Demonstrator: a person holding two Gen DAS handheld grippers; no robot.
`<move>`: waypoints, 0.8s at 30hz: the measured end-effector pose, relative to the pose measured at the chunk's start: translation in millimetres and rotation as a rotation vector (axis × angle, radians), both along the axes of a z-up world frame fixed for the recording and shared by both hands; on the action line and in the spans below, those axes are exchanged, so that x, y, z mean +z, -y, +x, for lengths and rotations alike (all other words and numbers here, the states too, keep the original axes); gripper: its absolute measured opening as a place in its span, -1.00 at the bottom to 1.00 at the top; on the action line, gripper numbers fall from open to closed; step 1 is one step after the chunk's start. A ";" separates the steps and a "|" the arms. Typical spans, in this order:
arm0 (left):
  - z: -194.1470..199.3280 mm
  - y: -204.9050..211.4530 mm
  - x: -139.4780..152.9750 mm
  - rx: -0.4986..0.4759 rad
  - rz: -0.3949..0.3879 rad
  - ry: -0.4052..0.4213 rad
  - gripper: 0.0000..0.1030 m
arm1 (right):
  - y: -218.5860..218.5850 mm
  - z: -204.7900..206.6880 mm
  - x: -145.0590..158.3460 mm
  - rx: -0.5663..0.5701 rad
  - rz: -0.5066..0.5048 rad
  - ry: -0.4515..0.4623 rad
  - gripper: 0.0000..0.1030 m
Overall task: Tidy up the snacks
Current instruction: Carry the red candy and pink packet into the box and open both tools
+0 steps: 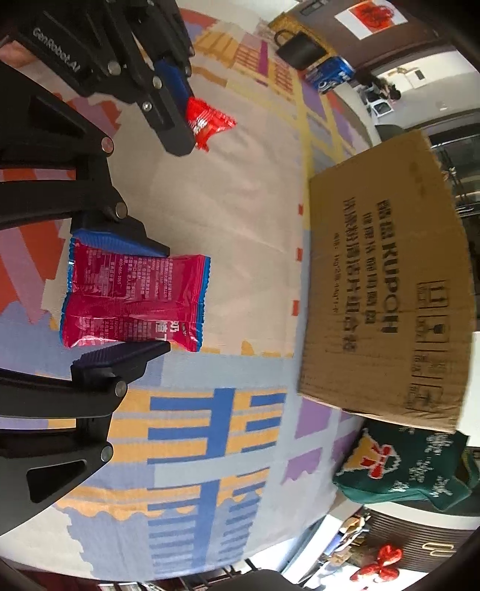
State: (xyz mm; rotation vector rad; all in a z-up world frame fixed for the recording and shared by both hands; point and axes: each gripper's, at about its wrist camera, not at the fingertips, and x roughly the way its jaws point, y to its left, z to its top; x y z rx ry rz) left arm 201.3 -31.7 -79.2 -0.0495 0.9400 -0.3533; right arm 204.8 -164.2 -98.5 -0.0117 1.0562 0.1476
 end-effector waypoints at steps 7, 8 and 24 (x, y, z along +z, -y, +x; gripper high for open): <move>-1.3 0.0 21.4 0.004 -0.003 0.050 -0.69 | 3.9 -6.6 26.3 -0.002 0.037 0.062 -0.14; -1.0 0.2 25.0 0.005 -0.002 0.058 -0.69 | 4.9 -7.4 30.3 -0.003 0.042 0.072 -0.14; 17.0 2.7 90.4 0.020 0.012 0.220 -0.69 | 9.2 -1.8 99.7 -0.002 0.097 0.264 -0.14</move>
